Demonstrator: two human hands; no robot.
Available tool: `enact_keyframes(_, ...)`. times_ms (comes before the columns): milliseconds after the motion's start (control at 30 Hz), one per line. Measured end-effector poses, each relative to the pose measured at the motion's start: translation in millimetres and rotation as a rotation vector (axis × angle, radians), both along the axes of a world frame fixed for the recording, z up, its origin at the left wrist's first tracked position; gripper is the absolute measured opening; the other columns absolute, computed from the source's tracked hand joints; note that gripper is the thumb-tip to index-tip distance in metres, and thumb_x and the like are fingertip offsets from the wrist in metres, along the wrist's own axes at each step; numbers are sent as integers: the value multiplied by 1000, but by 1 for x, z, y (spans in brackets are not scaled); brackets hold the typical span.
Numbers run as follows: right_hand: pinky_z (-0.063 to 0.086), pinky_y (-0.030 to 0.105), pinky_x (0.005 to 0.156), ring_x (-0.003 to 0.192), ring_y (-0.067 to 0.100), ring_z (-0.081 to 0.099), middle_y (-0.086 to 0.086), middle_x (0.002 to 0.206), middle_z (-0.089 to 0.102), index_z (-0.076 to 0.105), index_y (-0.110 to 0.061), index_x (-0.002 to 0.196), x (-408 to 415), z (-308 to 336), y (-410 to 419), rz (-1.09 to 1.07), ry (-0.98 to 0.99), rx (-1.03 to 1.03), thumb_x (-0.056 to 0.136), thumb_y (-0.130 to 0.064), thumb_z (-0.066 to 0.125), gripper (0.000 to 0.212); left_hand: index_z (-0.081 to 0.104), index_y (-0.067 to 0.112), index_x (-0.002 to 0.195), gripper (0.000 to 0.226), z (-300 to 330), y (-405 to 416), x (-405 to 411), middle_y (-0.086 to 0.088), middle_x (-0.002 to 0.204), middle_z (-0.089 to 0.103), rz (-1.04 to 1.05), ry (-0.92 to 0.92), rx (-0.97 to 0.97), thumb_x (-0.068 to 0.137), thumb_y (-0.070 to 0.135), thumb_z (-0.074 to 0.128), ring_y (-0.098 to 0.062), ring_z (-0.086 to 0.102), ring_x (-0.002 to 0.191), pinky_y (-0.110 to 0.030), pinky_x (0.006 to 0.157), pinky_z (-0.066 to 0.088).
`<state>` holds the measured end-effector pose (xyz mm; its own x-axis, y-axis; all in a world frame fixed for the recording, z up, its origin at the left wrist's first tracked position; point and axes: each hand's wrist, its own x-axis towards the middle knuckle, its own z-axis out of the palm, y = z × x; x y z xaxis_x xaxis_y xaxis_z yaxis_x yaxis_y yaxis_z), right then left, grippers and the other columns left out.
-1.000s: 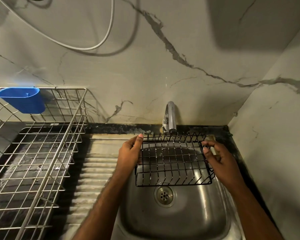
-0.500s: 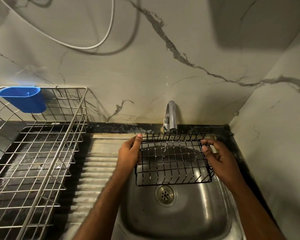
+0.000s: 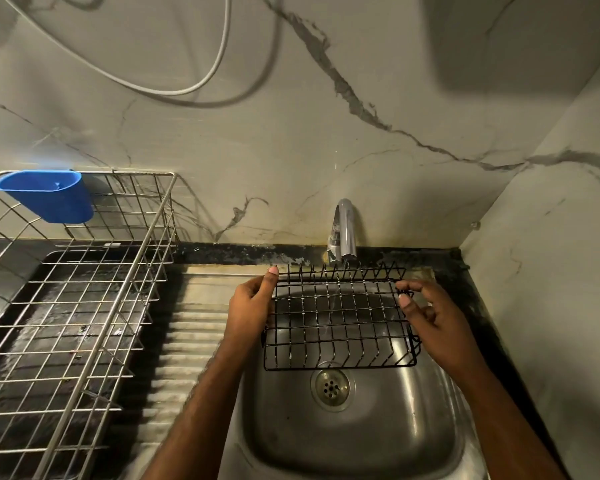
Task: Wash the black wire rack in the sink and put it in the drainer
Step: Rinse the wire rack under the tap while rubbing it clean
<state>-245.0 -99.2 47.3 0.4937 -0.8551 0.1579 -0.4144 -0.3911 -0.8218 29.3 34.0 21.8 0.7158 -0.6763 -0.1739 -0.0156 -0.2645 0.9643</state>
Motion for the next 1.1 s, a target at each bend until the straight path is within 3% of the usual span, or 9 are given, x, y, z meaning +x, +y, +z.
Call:
enact_keyframes(100, 45, 19, 76, 105, -3, 56, -29, 125, 51, 60, -41, 116, 0, 0, 1, 2, 11, 4, 95, -35, 58, 22, 67, 2, 91, 69, 0, 2, 1, -2, 62, 50, -3, -8, 2, 92, 69, 50, -14, 48, 56, -31, 53, 44)
enact_keyframes(333, 47, 19, 73, 94, -2, 58, -30, 121, 51, 59, -46, 116, 2, 2, 1, 0, 41, 0, 95, -39, 57, 22, 63, 20, 86, 57, -3, 3, 4, -11, 81, 62, -11, -11, 34, 89, 75, 48, -21, 58, 73, -37, 66, 51)
enact_keyframes(600, 46, 19, 76, 102, -4, 57, -28, 123, 51, 60, -42, 116, 2, 7, 0, 7, 27, 10, 95, -37, 58, 22, 73, 12, 108, 67, -4, 0, 3, 7, 64, 56, 19, 0, 38, 90, 73, 49, -13, 54, 65, -33, 64, 47)
enact_keyframes(700, 47, 19, 77, 104, -11, 53, -30, 122, 51, 61, -41, 116, 1, 9, 0, 12, 21, 16, 95, -36, 58, 22, 72, 15, 107, 64, -2, -1, 1, 0, 70, 58, 4, -2, 37, 90, 72, 47, -16, 56, 68, -34, 63, 48)
enact_keyframes(800, 48, 20, 79, 106, -14, 52, -34, 120, 50, 61, -41, 116, 1, 10, 1, 15, 20, 14, 95, -35, 58, 22, 71, 15, 114, 77, -2, -1, 1, 1, 77, 64, 1, -4, 35, 82, 79, 46, -17, 61, 74, -34, 68, 51)
enact_keyframes(900, 48, 20, 78, 103, -13, 53, -34, 120, 50, 61, -41, 116, 1, 11, 1, 18, 14, 14, 95, -35, 58, 22, 70, 12, 120, 77, -4, -2, 3, -13, 85, 70, 7, -5, 39, 86, 78, 48, -20, 66, 78, -37, 71, 54)
enact_keyframes(967, 48, 20, 77, 102, -11, 54, -34, 119, 50, 60, -43, 115, 1, 11, 1, 20, 19, 11, 95, -37, 57, 22, 70, 10, 118, 73, -3, -1, 3, -7, 73, 63, 10, -9, 42, 90, 74, 48, -16, 60, 71, -34, 65, 51)
enact_keyframes(1033, 49, 21, 77, 104, -7, 56, -31, 121, 51, 61, -43, 115, 1, 11, 1, 22, 15, 13, 95, -37, 58, 22, 71, 13, 117, 78, -2, 0, 3, 2, 73, 62, 7, -7, 35, 86, 80, 48, -16, 60, 73, -37, 68, 54)
enact_keyframes(1100, 50, 22, 79, 105, -2, 57, -25, 123, 53, 61, -42, 115, 2, 12, 1, 25, 8, 20, 95, -37, 58, 22, 72, 19, 110, 72, -3, 1, 3, -3, 83, 70, -1, -6, 38, 85, 81, 47, -22, 68, 81, -48, 78, 59)
